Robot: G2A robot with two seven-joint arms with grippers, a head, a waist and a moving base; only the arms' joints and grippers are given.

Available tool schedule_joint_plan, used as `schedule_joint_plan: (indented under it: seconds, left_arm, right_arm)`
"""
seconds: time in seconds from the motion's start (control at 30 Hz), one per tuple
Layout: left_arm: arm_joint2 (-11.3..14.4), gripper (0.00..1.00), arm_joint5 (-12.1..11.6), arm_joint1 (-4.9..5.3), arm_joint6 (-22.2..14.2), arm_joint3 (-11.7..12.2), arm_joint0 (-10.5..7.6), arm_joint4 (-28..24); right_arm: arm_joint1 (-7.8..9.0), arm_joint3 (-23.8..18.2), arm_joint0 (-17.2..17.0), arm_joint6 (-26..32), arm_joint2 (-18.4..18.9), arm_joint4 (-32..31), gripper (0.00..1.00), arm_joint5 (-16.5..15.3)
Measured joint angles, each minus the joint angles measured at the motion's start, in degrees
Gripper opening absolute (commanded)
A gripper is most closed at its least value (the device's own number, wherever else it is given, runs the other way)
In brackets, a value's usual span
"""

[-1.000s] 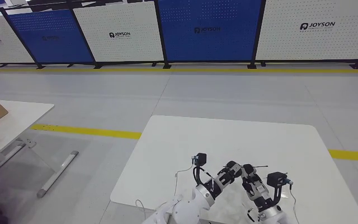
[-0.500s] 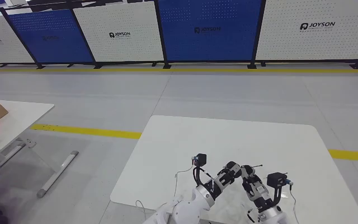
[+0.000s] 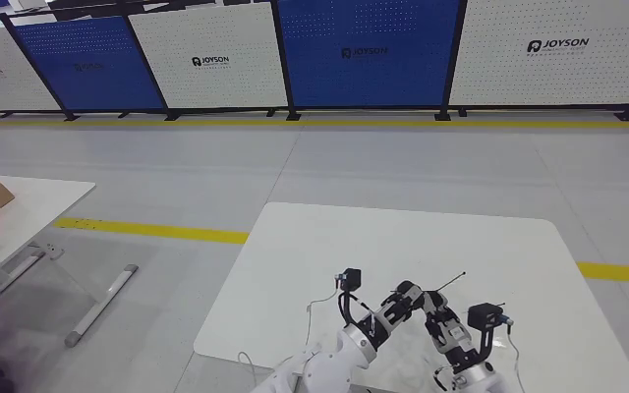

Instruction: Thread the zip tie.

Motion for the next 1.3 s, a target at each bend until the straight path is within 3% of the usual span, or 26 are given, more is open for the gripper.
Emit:
schedule_joint_plan:
  seconds: [0.27, 0.33, 0.4, 1.3]
  left_arm:
    - [-0.44, 0.0, -0.88, 0.09, 0.11, -0.89, 0.62, 0.09]
    - [-0.47, 0.0, -0.69, 0.09, 0.13, -0.89, 0.6, 0.22]
    - [-0.45, 0.0, -0.45, 0.05, 0.15, -0.79, 0.52, 0.27]
    - [0.78, 0.0, 0.76, -0.41, -0.42, 0.56, -0.37, 0.92]
  right_arm:
    - [-0.12, 0.29, 0.22, 0.4, -0.28, -0.43, 0.02, 0.26]
    - [-0.15, 0.25, 0.17, 0.48, -0.25, 0.14, 0.29, 0.02]
    - [-0.14, 0.08, 0.07, 0.65, -0.05, 0.57, 0.35, -0.17]
    - [-0.18, -1.57, -0.96, -0.21, 1.55, 1.65, 0.27, -1.01]
